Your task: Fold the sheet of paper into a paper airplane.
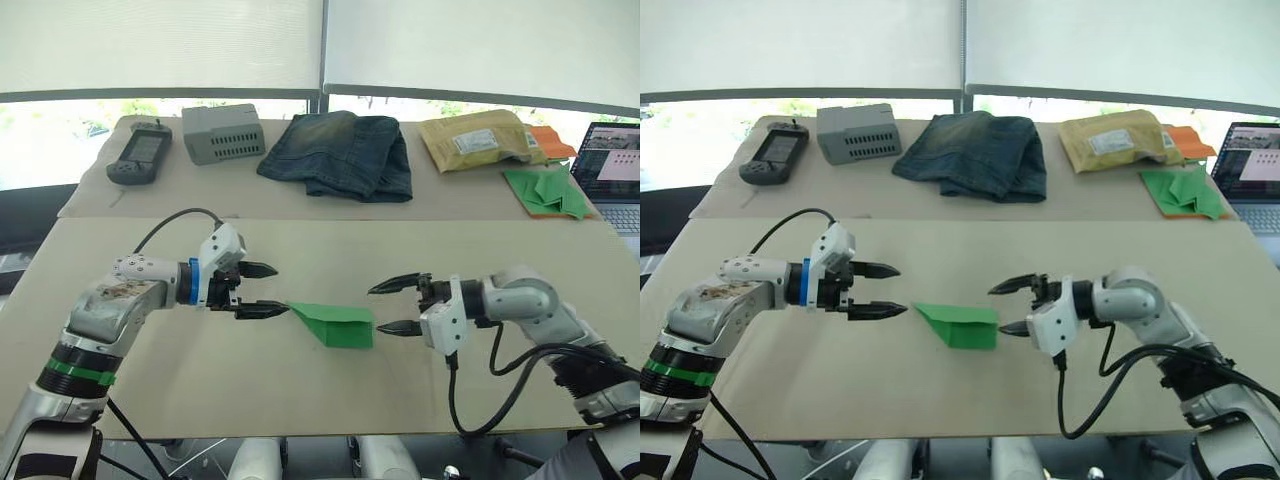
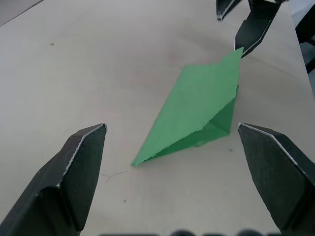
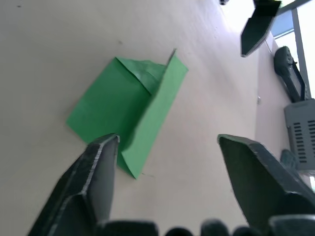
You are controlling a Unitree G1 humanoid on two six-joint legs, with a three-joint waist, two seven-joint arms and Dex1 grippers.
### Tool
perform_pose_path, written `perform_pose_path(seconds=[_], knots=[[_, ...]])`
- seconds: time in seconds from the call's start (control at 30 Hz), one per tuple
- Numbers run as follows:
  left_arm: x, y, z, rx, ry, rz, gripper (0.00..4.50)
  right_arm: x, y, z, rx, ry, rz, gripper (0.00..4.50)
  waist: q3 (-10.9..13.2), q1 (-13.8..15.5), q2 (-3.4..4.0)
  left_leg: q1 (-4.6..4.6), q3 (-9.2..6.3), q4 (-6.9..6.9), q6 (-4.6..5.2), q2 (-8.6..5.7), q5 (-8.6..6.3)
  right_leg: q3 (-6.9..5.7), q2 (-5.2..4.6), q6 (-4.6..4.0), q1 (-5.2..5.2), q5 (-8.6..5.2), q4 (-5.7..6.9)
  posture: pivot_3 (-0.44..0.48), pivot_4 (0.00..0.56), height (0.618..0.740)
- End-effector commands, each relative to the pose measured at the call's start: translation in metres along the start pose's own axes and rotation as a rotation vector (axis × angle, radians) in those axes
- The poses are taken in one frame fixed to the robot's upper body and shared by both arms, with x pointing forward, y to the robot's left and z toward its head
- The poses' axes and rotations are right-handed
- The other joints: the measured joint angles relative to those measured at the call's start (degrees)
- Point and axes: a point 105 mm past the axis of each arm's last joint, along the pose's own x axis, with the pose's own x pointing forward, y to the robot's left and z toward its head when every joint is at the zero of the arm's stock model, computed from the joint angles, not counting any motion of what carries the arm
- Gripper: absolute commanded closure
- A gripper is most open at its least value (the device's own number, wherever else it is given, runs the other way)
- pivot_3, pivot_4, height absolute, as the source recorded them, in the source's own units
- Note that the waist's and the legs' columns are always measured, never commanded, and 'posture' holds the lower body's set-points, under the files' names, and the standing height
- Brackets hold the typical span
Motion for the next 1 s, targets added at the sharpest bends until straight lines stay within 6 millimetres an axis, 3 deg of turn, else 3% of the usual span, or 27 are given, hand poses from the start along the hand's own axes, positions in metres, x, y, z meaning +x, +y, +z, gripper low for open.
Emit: perform_pose_path(seconds=[0.03,0.3,0.4,0.5,0.8,0.9,1.0], knots=[[0.005,0.01,0.017,0.004,-0.058,0.034,0.0,-0.025,-0.026,0.001,0.037,0.056,-0.113,0.05,0.0,0.4,0.0,-0.02,-0.01,0.04,0.02,0.0,-0.01,-0.01,-0.02,0.0,0.01,0.0,0.01,0.0,0.15,0.728],[0.044,0.003,0.016,0.105,-0.061,-0.061,2.55,-0.05,-0.038,-0.012,0.247,0.173,-0.291,0.0,0.0,1.4,0.01,-0.07,0.05,0.14,0.09,-0.16,-0.05,0.03,-0.04,0.08,0.05,0.06,-0.07,0.0,0.15,0.728],[0.057,-0.002,0.013,0.156,-0.06,-0.104,3.53,-0.049,-0.047,-0.008,0.362,0.15,-0.387,0.0,0.0,1.2,0.01,-0.06,0.05,0.14,0.09,-0.15,-0.05,0.04,-0.03,0.08,0.05,0.07,-0.07,0.0,0.15,0.728],[0.07,-0.006,-0.004,0.195,-0.006,-0.132,4.47,-0.033,-0.048,-0.001,0.542,0.106,-0.439,0.0,0.0,1.2,0.03,-0.05,0.03,0.14,0.1,-0.12,-0.06,0.06,0.01,0.07,0.05,0.07,-0.05,0.0,0.15,0.728],[0.083,-0.014,-0.029,0.229,0.114,-0.151,4.47,0.015,-0.035,0.009,0.778,0.061,-0.445,0.0,0.0,1.3,0.04,-0.12,0.02,0.19,0.13,-0.18,-0.07,0.05,-0.03,0.13,0.03,0.08,-0.08,0.0,0.15,0.728],[0.083,-0.011,-0.041,0.227,0.151,-0.127,4.47,0.03,-0.014,0.007,0.851,0.093,-0.38,0.0,0.0,1.3,0.04,-0.11,0.02,0.19,0.13,-0.17,-0.07,0.05,-0.02,0.14,0.04,0.07,-0.08,0.0,0.15,0.728],[0.082,-0.011,-0.045,0.227,0.158,-0.119,4.47,0.034,-0.004,0.021,0.913,0.025,-0.324,0.0,0.0,1.4,0.06,-0.1,0.0,0.19,0.13,-0.17,-0.07,0.03,-0.02,0.14,0.05,0.07,-0.07,0.0,0.15,0.728]])
